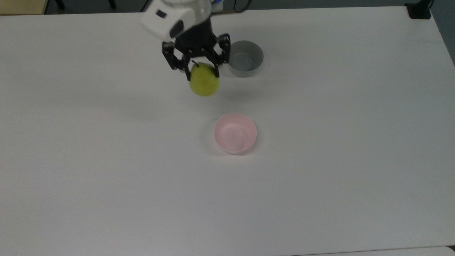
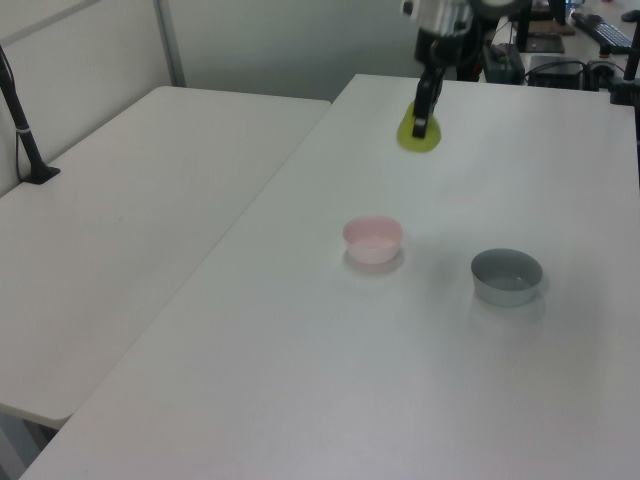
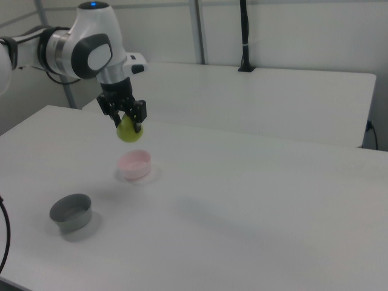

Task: Place the pear in the bowl
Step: 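Carry the held pear over the pink bowl and lower it, then open the gripper to release the pear into the pink bowl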

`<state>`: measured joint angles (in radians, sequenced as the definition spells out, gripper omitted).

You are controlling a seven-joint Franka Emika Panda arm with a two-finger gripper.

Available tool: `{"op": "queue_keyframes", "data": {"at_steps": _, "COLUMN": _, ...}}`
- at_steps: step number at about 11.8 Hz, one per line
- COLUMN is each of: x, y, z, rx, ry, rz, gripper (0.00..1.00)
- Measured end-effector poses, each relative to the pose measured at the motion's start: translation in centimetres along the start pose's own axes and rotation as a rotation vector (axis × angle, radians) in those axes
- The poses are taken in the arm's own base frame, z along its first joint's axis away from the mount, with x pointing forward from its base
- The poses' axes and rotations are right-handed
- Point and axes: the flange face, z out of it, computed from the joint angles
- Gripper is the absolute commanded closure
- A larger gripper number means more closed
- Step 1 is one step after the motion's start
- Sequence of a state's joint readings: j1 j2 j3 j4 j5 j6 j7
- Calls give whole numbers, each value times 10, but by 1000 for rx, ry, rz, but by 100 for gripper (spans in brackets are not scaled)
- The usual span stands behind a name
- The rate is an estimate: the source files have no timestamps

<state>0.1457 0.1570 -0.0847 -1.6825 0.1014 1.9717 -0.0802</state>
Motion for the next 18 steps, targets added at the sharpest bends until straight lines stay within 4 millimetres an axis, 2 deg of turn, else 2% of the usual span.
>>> {"op": "queue_keyframes", "data": {"at_steps": 1, "x": 7, "y": -12, "z": 18, "rx": -1, "ry": 2, "rz": 8, "gripper": 93}}
{"op": "queue_keyframes", "data": {"at_steps": 4, "x": 17, "y": -31, "z": 53, "rx": -17, "ry": -1, "rz": -11, "gripper": 90}}
{"op": "queue_keyframes", "data": {"at_steps": 5, "x": 19, "y": -38, "z": 71, "rx": -28, "ry": -9, "rz": -26, "gripper": 90}}
{"op": "queue_keyframes", "data": {"at_steps": 10, "x": 27, "y": -53, "z": 119, "rx": -47, "ry": -17, "rz": -62, "gripper": 90}}
{"op": "queue_keyframes", "data": {"at_steps": 13, "x": 27, "y": -68, "z": 154, "rx": -63, "ry": -45, "rz": -96, "gripper": 90}}
{"op": "queue_keyframes", "data": {"at_steps": 15, "x": 26, "y": -70, "z": 168, "rx": -67, "ry": -57, "rz": -102, "gripper": 89}}
{"op": "queue_keyframes", "data": {"at_steps": 16, "x": 28, "y": -71, "z": 172, "rx": -67, "ry": -45, "rz": -104, "gripper": 76}}
{"op": "queue_keyframes", "data": {"at_steps": 17, "x": 29, "y": -71, "z": 176, "rx": -68, "ry": -40, "rz": -105, "gripper": 33}}
{"op": "queue_keyframes", "data": {"at_steps": 18, "x": 29, "y": -72, "z": 181, "rx": -69, "ry": -43, "rz": -106, "gripper": 0}}
